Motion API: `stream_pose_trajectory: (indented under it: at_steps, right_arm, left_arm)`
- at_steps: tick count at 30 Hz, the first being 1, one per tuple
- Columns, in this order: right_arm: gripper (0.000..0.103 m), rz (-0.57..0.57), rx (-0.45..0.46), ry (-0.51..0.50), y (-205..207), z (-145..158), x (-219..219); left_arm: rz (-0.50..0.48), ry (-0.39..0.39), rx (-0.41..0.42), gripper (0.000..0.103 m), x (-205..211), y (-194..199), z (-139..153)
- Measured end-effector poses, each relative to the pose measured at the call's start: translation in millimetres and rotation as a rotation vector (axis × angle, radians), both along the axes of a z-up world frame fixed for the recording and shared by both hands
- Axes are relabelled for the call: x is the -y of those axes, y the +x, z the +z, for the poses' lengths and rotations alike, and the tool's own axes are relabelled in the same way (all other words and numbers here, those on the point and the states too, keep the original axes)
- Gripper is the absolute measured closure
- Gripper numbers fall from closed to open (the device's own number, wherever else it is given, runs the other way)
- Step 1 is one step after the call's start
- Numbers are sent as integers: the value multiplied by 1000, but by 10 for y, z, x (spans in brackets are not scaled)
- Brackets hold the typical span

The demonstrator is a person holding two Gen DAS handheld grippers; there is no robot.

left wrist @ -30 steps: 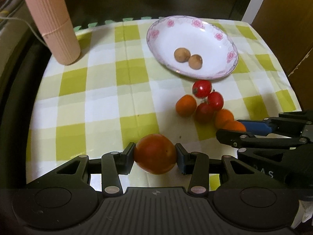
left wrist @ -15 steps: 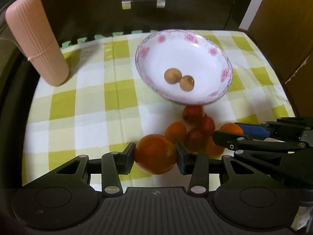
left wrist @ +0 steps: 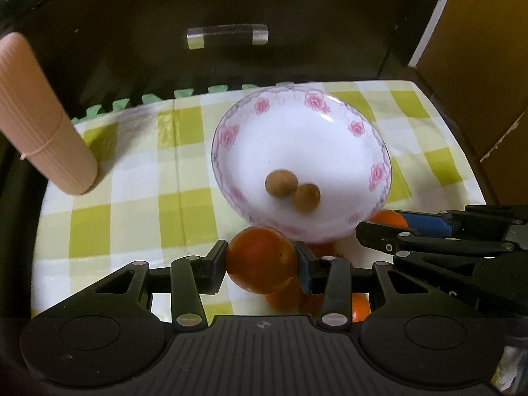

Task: Organize fruits
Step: 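Carry the red tomato and tangerine in both tools over the white flowered bowl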

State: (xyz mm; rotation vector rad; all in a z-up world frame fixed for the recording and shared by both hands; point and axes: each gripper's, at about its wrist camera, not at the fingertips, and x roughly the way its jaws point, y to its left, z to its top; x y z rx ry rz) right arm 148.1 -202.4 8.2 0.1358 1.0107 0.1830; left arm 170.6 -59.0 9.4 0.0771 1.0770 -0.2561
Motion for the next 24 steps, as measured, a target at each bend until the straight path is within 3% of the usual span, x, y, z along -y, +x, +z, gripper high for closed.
stream_pose_trajectory:
  at_steps: [24]
  right_arm:
    - [75,-20,23,35,580,-188,165]
  left_arm:
    - [6,14,4,53,111,556,-118]
